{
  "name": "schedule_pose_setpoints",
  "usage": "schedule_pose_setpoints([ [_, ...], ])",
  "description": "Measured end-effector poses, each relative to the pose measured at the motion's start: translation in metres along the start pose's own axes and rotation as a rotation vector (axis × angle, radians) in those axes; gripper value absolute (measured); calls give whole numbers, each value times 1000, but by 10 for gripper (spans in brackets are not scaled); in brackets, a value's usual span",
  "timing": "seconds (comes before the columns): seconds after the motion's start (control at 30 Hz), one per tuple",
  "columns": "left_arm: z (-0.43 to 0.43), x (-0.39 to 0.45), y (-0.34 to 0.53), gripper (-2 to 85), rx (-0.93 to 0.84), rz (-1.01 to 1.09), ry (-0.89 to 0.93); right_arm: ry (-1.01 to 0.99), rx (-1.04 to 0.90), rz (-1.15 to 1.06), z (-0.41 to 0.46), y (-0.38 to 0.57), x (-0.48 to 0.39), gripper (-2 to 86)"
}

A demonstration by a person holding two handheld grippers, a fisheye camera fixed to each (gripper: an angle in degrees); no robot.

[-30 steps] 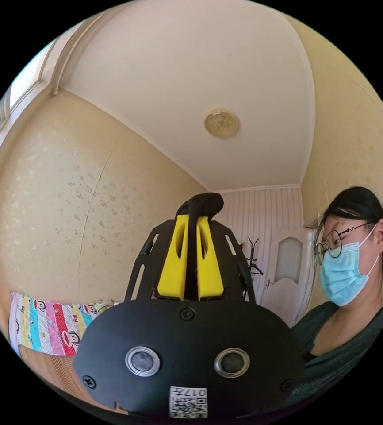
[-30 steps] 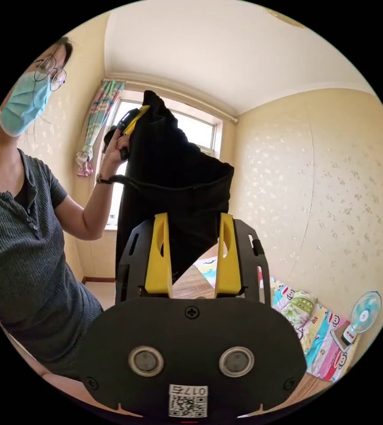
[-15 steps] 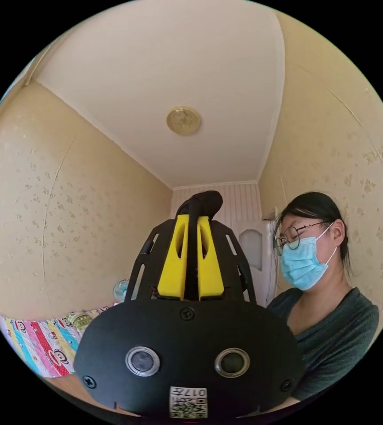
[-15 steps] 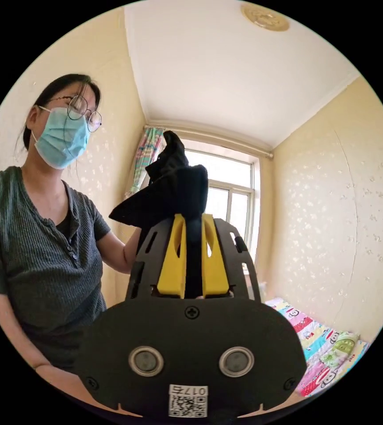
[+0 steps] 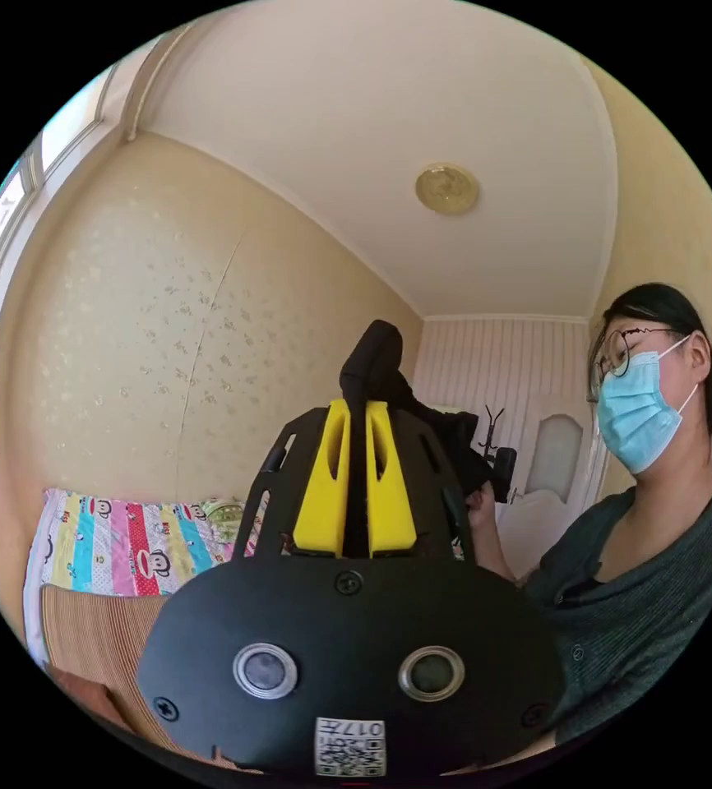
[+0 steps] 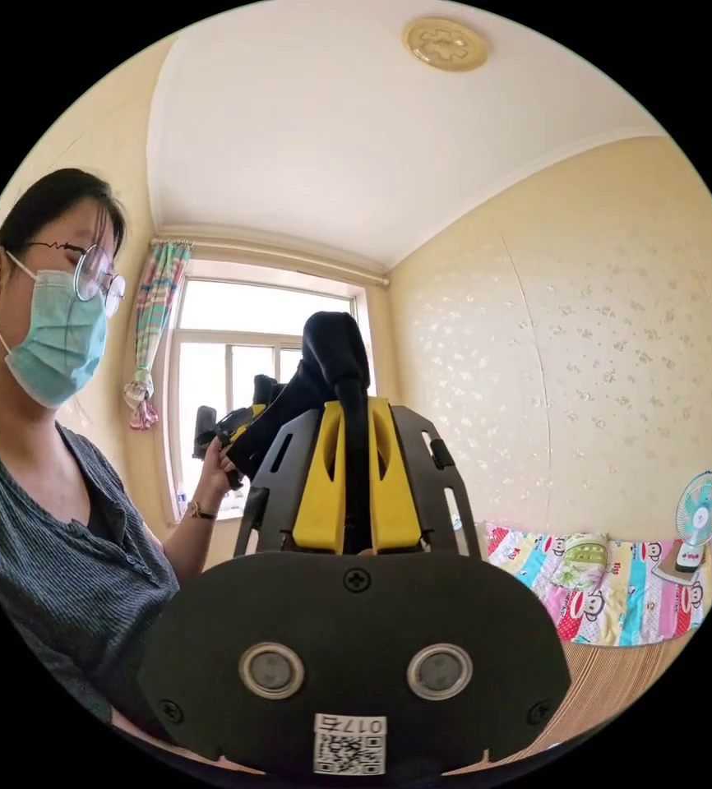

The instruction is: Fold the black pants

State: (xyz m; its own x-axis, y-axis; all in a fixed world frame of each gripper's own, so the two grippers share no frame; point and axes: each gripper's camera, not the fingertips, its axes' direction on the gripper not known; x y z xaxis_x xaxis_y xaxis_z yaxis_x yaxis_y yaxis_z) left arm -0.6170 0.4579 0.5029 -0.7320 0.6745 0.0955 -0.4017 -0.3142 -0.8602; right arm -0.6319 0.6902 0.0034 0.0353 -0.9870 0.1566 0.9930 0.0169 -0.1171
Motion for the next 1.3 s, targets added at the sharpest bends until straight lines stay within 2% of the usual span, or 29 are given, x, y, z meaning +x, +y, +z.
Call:
schedule_pose_setpoints([
  [0.1,1,0,-9,14,128,-34,-46,73,17,-48,-12,-28,-6,49],
  [0.17,10,4,-34,18,193,12,-137,135,17,-93,-16,-52,-8,49],
  [0.33,44,-33,-74,22,258,47,-165,249,20,-107,-26,-93,22,38],
  [0.5,93,-113,-38,25,258,0,-253,316,7,92,-22,-42,120,28],
  [0.63,176,-243,-25,28,97,-158,-306,458,-108,206,23,-9,233,31],
  [0.73,276,-383,-44,37,-75,-267,-344,550,-248,259,95,6,381,42],
  [0.8,349,-485,-53,59,-191,-321,-372,628,-367,318,170,27,517,57],
  [0.87,419,-618,-41,72,-342,-428,-490,682,-471,382,212,56,604,59],
  [0.9,427,-644,-32,70,-371,-438,-539,722,-554,439,227,80,648,56],
  [0.97,438,-724,22,67,-508,-453,-659,693,-609,488,231,125,683,53],
  [1.0,436,-739,40,68,-541,-457,-657,629,-655,524,228,164,693,53],
  [1.13,367,-808,217,76,-794,-508,-667,389,-910,563,206,318,673,58],
  [1.2,322,-835,295,83,-938,-595,-678,246,-1095,688,181,426,644,71],
  [1.23,291,-852,338,92,-1009,-686,-647,197,-1122,731,173,449,636,74],
  [1.3,245,-872,383,106,-1037,-805,-594,83,-1162,852,147,511,610,91],
])
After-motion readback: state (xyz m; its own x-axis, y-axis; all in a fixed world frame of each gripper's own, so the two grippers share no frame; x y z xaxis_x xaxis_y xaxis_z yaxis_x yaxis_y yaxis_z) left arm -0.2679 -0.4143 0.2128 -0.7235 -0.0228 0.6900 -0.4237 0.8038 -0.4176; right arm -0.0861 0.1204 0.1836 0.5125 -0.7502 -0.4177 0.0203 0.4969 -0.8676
